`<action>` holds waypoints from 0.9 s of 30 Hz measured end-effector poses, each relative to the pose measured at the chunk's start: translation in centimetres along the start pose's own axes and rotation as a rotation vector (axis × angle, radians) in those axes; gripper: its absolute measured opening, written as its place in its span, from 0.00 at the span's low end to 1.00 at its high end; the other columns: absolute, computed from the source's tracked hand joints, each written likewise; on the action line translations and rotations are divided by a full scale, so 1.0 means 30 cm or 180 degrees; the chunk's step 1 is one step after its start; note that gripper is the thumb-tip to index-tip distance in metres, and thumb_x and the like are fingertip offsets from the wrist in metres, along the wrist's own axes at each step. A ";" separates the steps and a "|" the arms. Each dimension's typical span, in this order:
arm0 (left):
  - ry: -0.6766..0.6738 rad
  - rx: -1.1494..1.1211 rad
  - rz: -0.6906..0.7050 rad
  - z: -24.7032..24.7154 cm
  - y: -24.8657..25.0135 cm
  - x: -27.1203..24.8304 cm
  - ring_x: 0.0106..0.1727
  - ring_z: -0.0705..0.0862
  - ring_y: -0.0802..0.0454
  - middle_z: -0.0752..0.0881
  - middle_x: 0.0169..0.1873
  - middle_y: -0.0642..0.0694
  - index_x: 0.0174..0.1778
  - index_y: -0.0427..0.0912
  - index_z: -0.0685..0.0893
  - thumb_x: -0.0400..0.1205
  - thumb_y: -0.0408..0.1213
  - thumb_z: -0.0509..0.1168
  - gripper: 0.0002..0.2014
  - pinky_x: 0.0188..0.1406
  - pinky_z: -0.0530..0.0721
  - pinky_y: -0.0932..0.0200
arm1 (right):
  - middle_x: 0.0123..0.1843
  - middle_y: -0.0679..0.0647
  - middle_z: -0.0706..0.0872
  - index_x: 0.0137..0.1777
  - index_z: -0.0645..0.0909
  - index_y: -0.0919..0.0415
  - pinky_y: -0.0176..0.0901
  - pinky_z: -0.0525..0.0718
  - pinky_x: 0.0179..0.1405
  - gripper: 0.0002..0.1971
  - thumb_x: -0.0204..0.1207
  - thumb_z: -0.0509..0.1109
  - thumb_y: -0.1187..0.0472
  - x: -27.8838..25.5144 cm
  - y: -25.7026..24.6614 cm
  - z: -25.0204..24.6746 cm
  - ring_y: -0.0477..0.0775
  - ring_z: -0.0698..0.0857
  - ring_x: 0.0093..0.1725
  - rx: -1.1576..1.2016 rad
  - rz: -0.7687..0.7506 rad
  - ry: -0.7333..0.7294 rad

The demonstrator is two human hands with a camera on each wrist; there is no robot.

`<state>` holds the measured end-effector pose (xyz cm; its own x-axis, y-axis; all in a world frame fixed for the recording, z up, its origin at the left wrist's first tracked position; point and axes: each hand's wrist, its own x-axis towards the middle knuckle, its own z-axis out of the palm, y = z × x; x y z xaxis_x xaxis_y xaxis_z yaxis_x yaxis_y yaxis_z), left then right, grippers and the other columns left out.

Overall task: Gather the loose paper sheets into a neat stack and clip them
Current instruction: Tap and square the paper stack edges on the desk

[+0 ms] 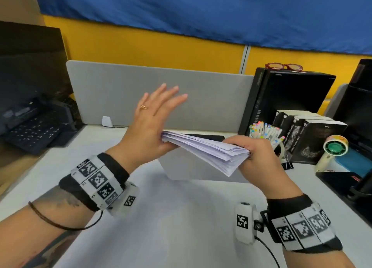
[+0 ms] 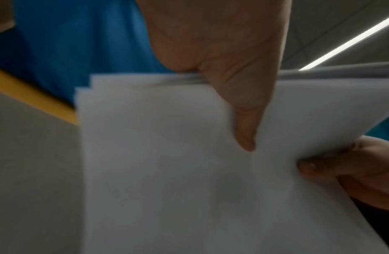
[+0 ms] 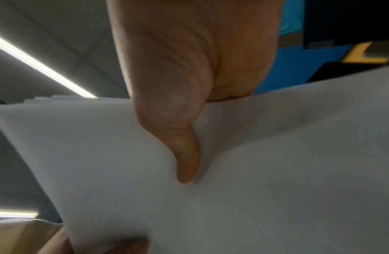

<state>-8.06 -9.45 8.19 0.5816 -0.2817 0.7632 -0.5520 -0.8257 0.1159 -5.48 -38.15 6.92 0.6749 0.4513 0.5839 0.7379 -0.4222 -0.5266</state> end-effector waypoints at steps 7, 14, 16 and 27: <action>-0.0161 0.0026 -0.0635 -0.249 -0.109 -0.097 0.34 0.88 0.48 0.91 0.34 0.50 0.50 0.48 0.95 0.83 0.55 0.64 0.18 0.31 0.84 0.46 | 0.45 0.45 0.89 0.54 0.86 0.54 0.36 0.82 0.41 0.13 0.72 0.82 0.61 0.112 -0.165 0.179 0.42 0.86 0.44 0.0911 0.0148 0.1166; 0.1461 -0.1030 -0.2849 -0.427 -0.259 -0.380 0.49 0.89 0.44 0.92 0.48 0.39 0.56 0.40 0.89 0.87 0.43 0.70 0.10 0.55 0.88 0.38 | 0.81 0.59 0.69 0.85 0.56 0.56 0.47 0.77 0.64 0.51 0.69 0.84 0.51 0.160 -0.158 0.457 0.59 0.75 0.76 0.1045 0.2435 -0.0689; 0.1701 -0.1661 -0.3395 -0.462 -0.288 -0.469 0.63 0.90 0.45 0.91 0.62 0.49 0.73 0.48 0.84 0.89 0.45 0.67 0.16 0.68 0.85 0.38 | 0.72 0.57 0.76 0.83 0.60 0.58 0.48 0.86 0.58 0.50 0.67 0.85 0.47 0.145 -0.163 0.538 0.56 0.81 0.65 0.0977 0.2725 -0.1516; 0.1845 -0.2541 -0.4796 -0.499 -0.272 -0.806 0.55 0.91 0.41 0.91 0.61 0.43 0.76 0.42 0.79 0.92 0.39 0.62 0.17 0.48 0.86 0.46 | 0.74 0.61 0.72 0.81 0.54 0.69 0.55 0.85 0.67 0.64 0.52 0.92 0.54 0.120 -0.285 0.844 0.62 0.78 0.72 -0.0688 0.2312 -0.2914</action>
<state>-26.56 11.43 -1.69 0.6390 0.7441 -0.1949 -0.0279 0.2756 0.9609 -9.13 -13.01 -2.11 0.7547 0.4084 -0.5135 0.2222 -0.8955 -0.3855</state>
